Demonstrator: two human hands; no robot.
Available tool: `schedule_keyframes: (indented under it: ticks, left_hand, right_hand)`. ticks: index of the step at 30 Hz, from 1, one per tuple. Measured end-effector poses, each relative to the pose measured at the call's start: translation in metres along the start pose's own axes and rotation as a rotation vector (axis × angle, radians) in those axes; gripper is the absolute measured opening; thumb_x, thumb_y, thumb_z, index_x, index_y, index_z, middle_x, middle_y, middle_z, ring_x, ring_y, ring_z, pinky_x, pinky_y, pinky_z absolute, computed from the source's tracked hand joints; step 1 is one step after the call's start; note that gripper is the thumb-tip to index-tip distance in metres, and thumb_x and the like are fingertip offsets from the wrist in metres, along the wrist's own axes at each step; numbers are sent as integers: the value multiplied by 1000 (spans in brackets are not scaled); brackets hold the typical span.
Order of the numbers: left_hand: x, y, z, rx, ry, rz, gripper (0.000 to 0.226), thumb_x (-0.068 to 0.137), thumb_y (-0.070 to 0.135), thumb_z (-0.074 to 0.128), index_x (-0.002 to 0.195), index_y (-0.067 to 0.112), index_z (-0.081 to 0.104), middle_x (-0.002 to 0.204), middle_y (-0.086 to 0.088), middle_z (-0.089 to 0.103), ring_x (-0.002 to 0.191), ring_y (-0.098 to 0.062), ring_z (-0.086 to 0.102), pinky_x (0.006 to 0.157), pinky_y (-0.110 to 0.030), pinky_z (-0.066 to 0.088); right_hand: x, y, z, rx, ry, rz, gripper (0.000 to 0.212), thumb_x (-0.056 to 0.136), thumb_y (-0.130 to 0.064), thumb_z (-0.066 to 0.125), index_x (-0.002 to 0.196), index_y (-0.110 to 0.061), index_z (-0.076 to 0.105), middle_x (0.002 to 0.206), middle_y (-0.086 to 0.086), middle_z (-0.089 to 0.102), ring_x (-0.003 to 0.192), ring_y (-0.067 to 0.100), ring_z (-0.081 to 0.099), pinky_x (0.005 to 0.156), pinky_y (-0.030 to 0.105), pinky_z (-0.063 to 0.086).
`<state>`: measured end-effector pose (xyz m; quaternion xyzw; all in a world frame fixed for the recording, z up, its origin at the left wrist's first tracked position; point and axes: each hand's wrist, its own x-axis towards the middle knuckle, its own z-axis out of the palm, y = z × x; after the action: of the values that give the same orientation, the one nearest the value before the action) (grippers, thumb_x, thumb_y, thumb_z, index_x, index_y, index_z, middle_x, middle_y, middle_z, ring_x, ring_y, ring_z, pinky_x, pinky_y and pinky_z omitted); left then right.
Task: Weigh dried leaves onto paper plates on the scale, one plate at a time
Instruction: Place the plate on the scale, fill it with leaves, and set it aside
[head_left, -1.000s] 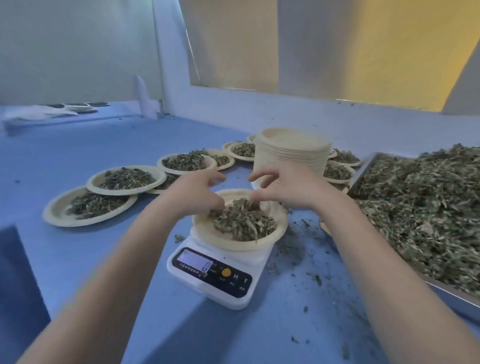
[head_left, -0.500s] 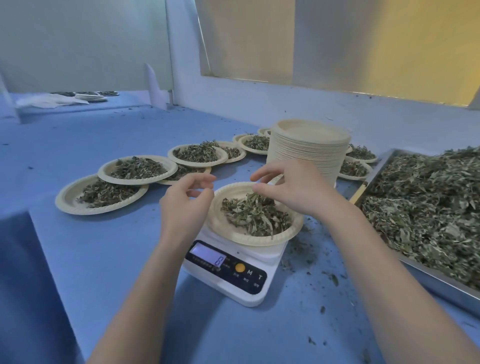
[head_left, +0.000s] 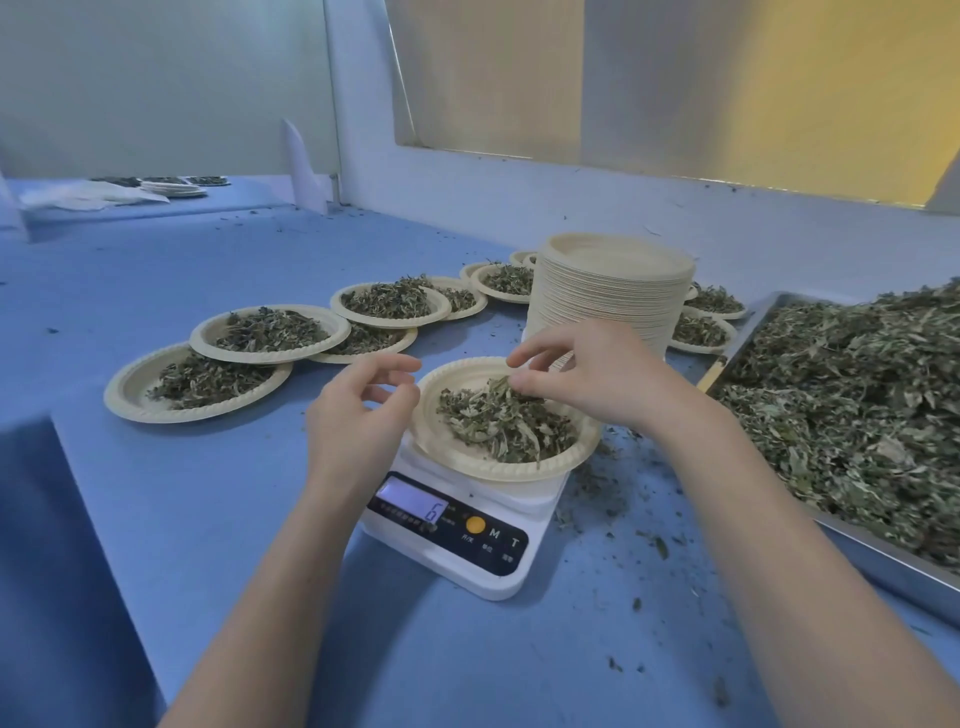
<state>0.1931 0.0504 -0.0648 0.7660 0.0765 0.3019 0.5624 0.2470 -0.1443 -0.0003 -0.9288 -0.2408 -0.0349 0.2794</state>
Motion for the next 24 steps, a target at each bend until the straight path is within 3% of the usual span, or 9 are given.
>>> schedule_keyframes:
  ticks: [4, 8, 11, 15, 20, 22, 24]
  left_hand:
    - [-1, 1, 3, 26, -15, 1, 24, 82, 8, 59, 87, 30, 68, 78, 14, 63, 66, 4, 51, 63, -5, 40]
    - [-5, 3, 5, 67, -6, 47, 26, 82, 7, 59, 89, 30, 67, 82, 14, 61, 76, -6, 53, 69, -20, 41]
    - [-8, 19, 17, 172, 20, 238, 24, 80, 9, 59, 95, 26, 67, 88, 13, 61, 87, -13, 53, 76, -23, 38]
    - [-18, 56, 62, 291, -148, 500, 29, 78, 3, 61, 102, 17, 67, 95, 3, 61, 95, -18, 48, 77, -18, 30]
    - [-40, 88, 136, 270, -361, 488, 28, 82, 10, 58, 109, 11, 60, 105, -3, 58, 101, -22, 49, 85, -32, 39]
    - [-51, 97, 164, 256, -455, 473, 30, 83, 10, 58, 113, 12, 58, 108, -5, 56, 101, -21, 48, 83, -30, 39]
    - [-62, 100, 189, 290, -568, 431, 35, 83, 8, 55, 117, 13, 54, 110, -7, 53, 103, -24, 49, 86, -32, 40]
  right_hand:
    - [3, 2, 7, -89, -25, 22, 32, 86, -51, 59, 115, -40, 62, 106, -9, 66, 92, 9, 59, 80, 27, 43]
    - [4, 3, 5, -72, 13, 32, 30, 93, -47, 51, 121, -39, 59, 111, -7, 64, 94, 11, 56, 80, 28, 39]
    - [-2, 7, -6, -10, 57, 29, 27, 93, -44, 52, 117, -38, 61, 109, -8, 64, 93, 8, 54, 78, 26, 37]
    - [-21, 17, -21, 53, 56, 52, 27, 89, -38, 59, 116, -39, 62, 105, -4, 65, 84, 10, 58, 64, 17, 39]
    - [-60, 57, -63, -88, 109, 135, 37, 88, -24, 58, 119, -45, 60, 95, -7, 67, 80, 9, 60, 64, 15, 43]
    - [-76, 81, -82, -130, 114, 211, 33, 86, -25, 61, 117, -39, 63, 95, -7, 68, 83, 10, 62, 71, 23, 49]
    - [-91, 105, -100, -236, 86, 290, 32, 85, -32, 65, 117, -32, 64, 99, -6, 67, 88, 10, 60, 76, 24, 45]
